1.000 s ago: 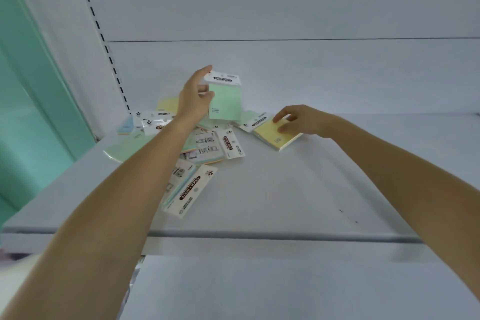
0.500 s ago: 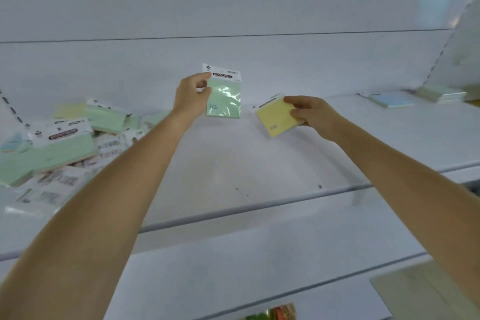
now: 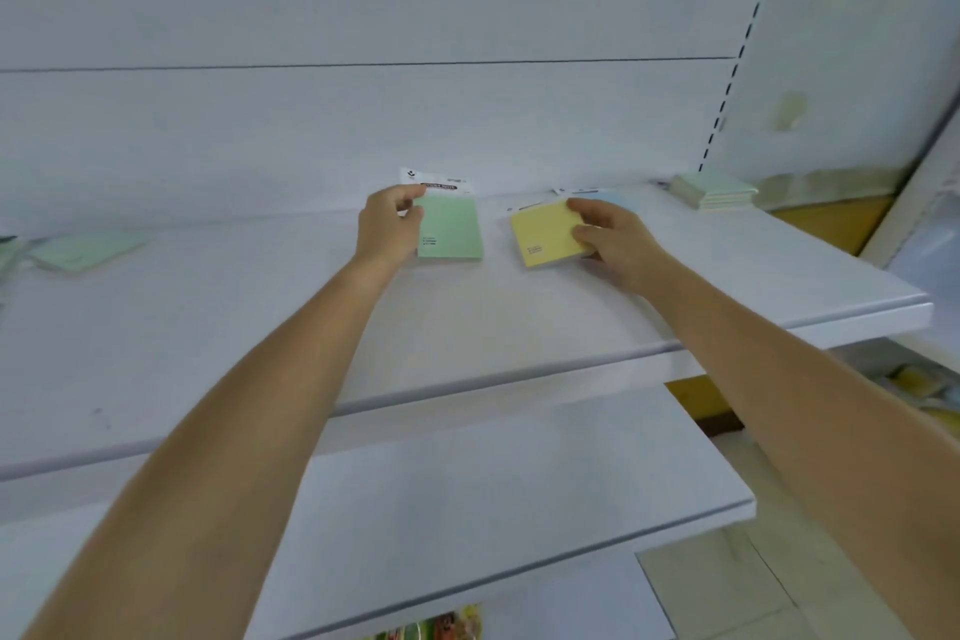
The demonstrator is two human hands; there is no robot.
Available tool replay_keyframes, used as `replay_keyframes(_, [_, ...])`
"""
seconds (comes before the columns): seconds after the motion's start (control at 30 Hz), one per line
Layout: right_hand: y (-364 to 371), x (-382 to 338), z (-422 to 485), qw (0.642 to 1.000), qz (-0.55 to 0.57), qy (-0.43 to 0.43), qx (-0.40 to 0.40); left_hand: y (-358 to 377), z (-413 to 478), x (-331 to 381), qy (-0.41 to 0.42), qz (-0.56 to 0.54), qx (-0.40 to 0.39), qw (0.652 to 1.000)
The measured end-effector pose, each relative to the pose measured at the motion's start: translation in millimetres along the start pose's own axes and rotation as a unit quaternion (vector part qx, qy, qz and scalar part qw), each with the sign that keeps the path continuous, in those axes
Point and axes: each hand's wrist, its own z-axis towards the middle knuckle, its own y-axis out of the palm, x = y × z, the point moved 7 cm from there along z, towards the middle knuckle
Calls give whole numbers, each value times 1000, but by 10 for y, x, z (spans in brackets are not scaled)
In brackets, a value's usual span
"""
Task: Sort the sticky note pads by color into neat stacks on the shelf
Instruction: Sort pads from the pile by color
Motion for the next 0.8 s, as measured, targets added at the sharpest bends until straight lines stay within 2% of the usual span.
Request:
replay_keyframes(0.27, [327,-141,539,996,-78,-32,-39,-73,283,-139,-46,51,68,995])
replay_keyframes(0.37, [491,-132,635,977,-201,-61,-40,-118,402,-227,-54,55,80,994])
replay_keyframes(0.47, [582,-96,666,961,-260,-96,-25,-45,447,-370,-59,47,76,994])
replay_keyframes(0.63, [597,-9,796,947,-308,-88,-6,50,524,-344,-35,47,59,997])
replay_keyframes(0.73, [669,30,818,931,-356,-76,-27,71,510,-328,-32,34,46,998])
replay_keyframes(0.8, [740,64,797,913,-395,-71,-69,71,505,-356,-46,0,30,998])
